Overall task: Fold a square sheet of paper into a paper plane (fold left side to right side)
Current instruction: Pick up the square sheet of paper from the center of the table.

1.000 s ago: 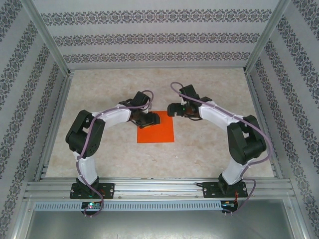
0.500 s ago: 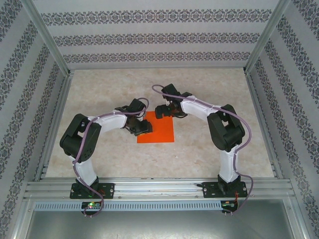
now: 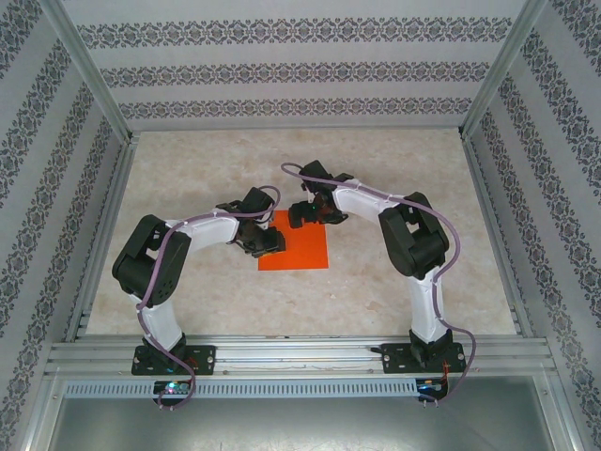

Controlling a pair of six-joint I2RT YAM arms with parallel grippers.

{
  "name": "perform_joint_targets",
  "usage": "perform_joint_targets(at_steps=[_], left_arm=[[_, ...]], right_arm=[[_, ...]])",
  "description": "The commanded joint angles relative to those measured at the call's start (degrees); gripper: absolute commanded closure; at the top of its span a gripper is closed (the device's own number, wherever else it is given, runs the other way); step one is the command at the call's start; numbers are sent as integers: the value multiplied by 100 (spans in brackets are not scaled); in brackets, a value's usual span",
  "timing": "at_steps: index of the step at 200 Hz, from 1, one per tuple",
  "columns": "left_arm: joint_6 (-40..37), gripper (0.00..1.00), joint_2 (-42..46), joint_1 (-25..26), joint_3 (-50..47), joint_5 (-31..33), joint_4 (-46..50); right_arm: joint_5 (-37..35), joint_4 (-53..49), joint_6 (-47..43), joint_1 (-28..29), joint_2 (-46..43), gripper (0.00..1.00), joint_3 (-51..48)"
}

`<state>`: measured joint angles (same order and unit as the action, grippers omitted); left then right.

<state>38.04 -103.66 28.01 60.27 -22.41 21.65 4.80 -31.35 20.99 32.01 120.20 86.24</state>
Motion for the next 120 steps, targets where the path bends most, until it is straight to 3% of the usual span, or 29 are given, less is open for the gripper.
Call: perform_joint_targets(at_steps=[1, 80, 120], left_arm=[[81, 63, -109, -53, -150, 90, 70], [242, 63, -102, -59, -200, -237, -308], [300, 63, -131, -51, -216, -329, -437]], right_arm=[[546, -196, 131, 163, 118, 5, 22], [676, -230, 312, 413, -93, 13, -115], [789, -196, 426, 474, -118, 24, -181]])
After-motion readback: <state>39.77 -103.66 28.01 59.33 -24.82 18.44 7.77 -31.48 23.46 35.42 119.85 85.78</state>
